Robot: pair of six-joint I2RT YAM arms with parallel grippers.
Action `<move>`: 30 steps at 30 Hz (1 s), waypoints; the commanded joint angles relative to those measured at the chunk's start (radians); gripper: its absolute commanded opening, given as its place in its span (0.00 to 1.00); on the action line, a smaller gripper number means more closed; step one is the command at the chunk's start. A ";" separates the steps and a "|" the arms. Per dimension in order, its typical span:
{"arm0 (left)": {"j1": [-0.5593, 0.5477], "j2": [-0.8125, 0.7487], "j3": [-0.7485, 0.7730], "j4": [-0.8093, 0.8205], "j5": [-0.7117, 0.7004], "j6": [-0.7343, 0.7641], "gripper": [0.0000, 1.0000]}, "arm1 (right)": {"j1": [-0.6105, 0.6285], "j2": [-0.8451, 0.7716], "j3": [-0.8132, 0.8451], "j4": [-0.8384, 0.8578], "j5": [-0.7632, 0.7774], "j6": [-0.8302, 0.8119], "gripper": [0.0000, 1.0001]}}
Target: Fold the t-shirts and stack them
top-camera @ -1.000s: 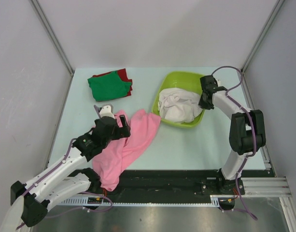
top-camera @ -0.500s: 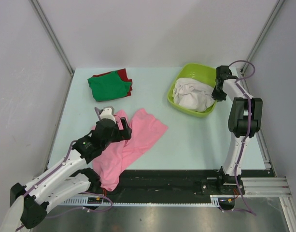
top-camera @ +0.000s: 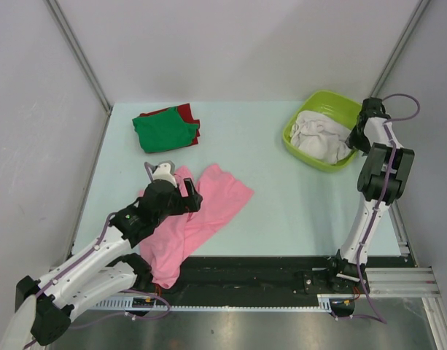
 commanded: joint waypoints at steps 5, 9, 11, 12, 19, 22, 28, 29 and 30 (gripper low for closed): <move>0.001 -0.001 0.000 0.042 0.021 0.003 1.00 | 0.056 -0.168 0.033 -0.058 0.093 0.002 1.00; 0.001 -0.019 0.012 0.023 0.005 0.006 1.00 | 0.144 -0.274 0.058 -0.109 0.109 -0.018 1.00; 0.001 -0.022 0.013 0.016 -0.007 0.006 1.00 | 0.196 -0.344 0.066 -0.159 0.113 -0.018 1.00; 0.003 -0.025 0.013 0.013 -0.010 0.006 1.00 | 0.272 -0.372 0.044 -0.172 0.107 -0.018 1.00; 0.001 -0.021 0.015 0.006 -0.031 0.003 1.00 | 0.567 -0.583 -0.255 -0.017 -0.113 0.083 1.00; 0.003 -0.024 0.018 -0.001 -0.042 0.003 1.00 | 0.631 -0.555 -0.339 -0.015 -0.138 0.125 1.00; 0.001 -0.025 0.009 -0.001 -0.039 0.000 1.00 | 0.624 -0.549 -0.514 0.031 -0.077 0.145 1.00; 0.003 -0.022 0.007 0.002 -0.038 0.000 1.00 | 0.613 -0.543 -0.533 0.031 -0.063 0.141 1.00; 0.001 -0.024 0.006 0.003 -0.036 0.000 1.00 | 0.603 -0.529 -0.540 0.032 -0.060 0.137 1.00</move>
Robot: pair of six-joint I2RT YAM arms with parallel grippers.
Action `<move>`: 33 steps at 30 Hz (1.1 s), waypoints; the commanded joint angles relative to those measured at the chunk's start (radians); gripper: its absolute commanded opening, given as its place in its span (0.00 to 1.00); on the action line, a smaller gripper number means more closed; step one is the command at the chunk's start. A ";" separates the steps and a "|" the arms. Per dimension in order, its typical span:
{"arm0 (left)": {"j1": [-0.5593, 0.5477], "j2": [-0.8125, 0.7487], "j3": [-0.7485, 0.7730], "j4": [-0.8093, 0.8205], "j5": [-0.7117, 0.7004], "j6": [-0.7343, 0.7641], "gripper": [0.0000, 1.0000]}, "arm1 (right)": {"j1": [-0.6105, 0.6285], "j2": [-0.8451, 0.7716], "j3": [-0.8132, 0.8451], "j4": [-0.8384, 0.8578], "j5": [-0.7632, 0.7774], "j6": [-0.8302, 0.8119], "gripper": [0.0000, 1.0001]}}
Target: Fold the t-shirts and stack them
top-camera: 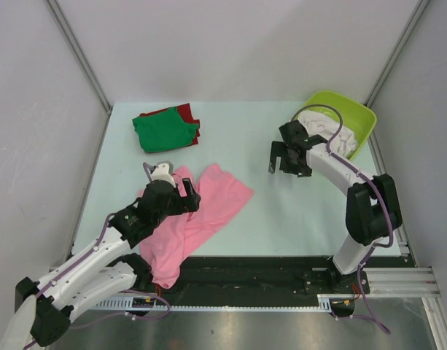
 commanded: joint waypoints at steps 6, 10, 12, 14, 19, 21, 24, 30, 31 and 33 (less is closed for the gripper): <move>0.001 -0.001 0.003 0.026 -0.005 0.000 1.00 | -0.121 0.052 -0.044 0.036 0.096 0.013 1.00; 0.003 0.001 0.000 0.032 -0.001 0.000 1.00 | -0.201 0.103 -0.046 0.044 0.121 0.017 1.00; 0.001 0.002 -0.002 0.032 0.003 0.000 1.00 | -0.253 0.123 -0.046 0.053 0.124 0.014 1.00; 0.003 0.002 -0.004 0.034 0.003 0.000 1.00 | -0.288 0.157 -0.046 0.056 0.125 0.013 1.00; 0.003 -0.003 -0.004 0.038 0.006 0.001 1.00 | -0.414 0.206 -0.037 0.102 0.162 0.014 1.00; 0.001 -0.003 -0.005 0.038 0.006 0.001 1.00 | -0.446 0.235 -0.017 0.104 0.174 0.020 1.00; 0.001 -0.006 -0.011 0.040 0.007 0.001 1.00 | -0.497 0.284 0.046 0.090 0.211 0.031 1.00; 0.003 0.001 -0.008 0.038 0.009 0.003 1.00 | -0.583 0.364 0.189 0.007 0.297 0.099 1.00; 0.001 0.001 -0.008 0.037 0.009 0.004 1.00 | -0.592 0.381 0.204 0.001 0.329 0.105 1.00; 0.003 -0.001 -0.008 0.037 0.010 0.004 1.00 | -0.618 0.410 0.288 -0.062 0.366 0.149 1.00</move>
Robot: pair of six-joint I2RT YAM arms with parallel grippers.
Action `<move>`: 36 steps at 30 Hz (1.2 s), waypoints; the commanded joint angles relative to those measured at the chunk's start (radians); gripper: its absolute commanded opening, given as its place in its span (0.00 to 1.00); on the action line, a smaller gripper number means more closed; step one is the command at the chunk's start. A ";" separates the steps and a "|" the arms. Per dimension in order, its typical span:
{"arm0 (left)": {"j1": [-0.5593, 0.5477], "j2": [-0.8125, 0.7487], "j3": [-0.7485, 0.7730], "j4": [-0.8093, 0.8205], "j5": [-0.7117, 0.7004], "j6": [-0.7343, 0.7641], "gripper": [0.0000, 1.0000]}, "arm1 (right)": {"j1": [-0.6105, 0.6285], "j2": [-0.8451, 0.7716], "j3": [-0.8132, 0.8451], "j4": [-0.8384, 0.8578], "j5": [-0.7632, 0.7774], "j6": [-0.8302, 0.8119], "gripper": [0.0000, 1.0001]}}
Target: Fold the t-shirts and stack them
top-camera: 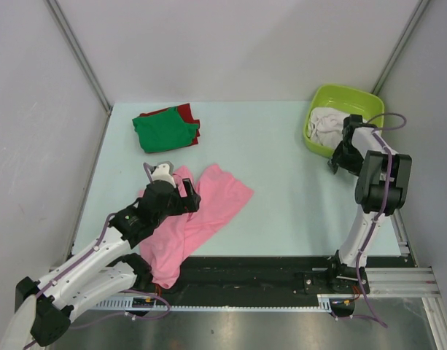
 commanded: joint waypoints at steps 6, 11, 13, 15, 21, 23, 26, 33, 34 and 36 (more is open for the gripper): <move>0.003 -0.007 -0.012 0.044 0.020 0.003 1.00 | -0.117 0.051 0.240 -0.014 0.376 0.265 1.00; 0.003 -0.005 -0.015 0.060 0.035 0.006 1.00 | -0.045 -0.128 0.212 0.047 0.315 0.200 1.00; 0.001 -0.005 -0.013 0.063 0.040 0.007 1.00 | -0.010 -0.191 0.212 0.024 0.280 0.184 1.00; 0.001 -0.008 -0.013 0.063 0.040 0.009 1.00 | 0.074 -0.254 0.177 0.035 0.252 0.134 1.00; 0.003 -0.004 -0.007 0.063 0.031 0.010 1.00 | 0.307 -0.340 0.001 0.196 -0.102 0.054 1.00; 0.001 -0.002 -0.002 0.058 0.024 0.012 1.00 | 0.340 -0.300 0.002 0.249 -0.223 0.026 1.00; 0.001 -0.002 0.002 0.054 0.014 0.012 1.00 | 0.371 -0.201 0.048 0.277 -0.267 -0.010 1.00; 0.003 -0.005 -0.002 0.047 0.006 0.012 1.00 | 0.372 0.066 0.271 0.288 -0.208 -0.102 1.00; 0.001 -0.007 -0.004 0.047 0.004 0.010 1.00 | 0.368 0.088 0.283 0.302 -0.210 -0.125 1.00; 0.001 -0.005 -0.004 0.049 0.004 0.010 1.00 | 0.357 0.152 0.343 0.302 -0.211 -0.136 1.00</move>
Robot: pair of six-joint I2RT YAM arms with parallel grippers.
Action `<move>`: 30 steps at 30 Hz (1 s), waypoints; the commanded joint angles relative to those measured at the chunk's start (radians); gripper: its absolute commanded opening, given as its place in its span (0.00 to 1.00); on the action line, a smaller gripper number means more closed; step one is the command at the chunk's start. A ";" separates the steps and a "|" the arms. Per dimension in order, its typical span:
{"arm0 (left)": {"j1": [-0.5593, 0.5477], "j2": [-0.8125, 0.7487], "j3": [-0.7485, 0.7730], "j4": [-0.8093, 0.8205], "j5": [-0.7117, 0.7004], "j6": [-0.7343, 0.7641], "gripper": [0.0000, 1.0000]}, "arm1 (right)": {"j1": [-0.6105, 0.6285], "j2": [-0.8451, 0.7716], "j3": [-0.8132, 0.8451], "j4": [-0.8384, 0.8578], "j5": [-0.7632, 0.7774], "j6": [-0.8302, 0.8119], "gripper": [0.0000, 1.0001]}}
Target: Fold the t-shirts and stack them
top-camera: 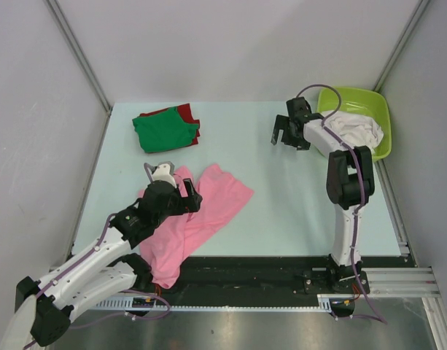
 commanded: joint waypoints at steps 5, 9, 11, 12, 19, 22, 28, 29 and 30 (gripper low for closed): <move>0.001 -0.007 0.011 0.008 -0.017 0.010 1.00 | -0.079 0.140 0.207 -0.026 0.098 -0.073 1.00; 0.001 -0.005 0.011 0.010 -0.016 0.011 1.00 | -0.140 0.108 0.143 -0.028 0.234 -0.067 1.00; 0.001 -0.001 0.012 0.010 -0.014 0.011 1.00 | -0.165 0.078 0.117 -0.015 0.253 -0.068 1.00; 0.001 0.001 0.011 0.008 -0.014 0.011 1.00 | -0.186 0.068 0.100 -0.014 0.253 -0.065 1.00; 0.003 0.004 0.028 -0.005 -0.019 0.011 1.00 | -0.134 -0.049 0.088 0.000 0.134 -0.058 1.00; 0.003 0.012 0.072 -0.042 -0.022 0.010 1.00 | -0.024 -0.092 0.117 -0.052 0.101 -0.082 1.00; 0.017 0.081 0.241 -0.171 -0.082 0.031 1.00 | 0.159 -0.213 -0.024 0.004 -0.089 -0.070 1.00; 0.029 0.091 0.287 -0.182 -0.082 0.051 1.00 | 0.211 -0.218 -0.041 0.014 -0.133 -0.074 1.00; 0.049 0.114 0.308 -0.205 -0.079 0.055 1.00 | 0.232 -0.221 -0.068 0.029 -0.147 -0.071 1.00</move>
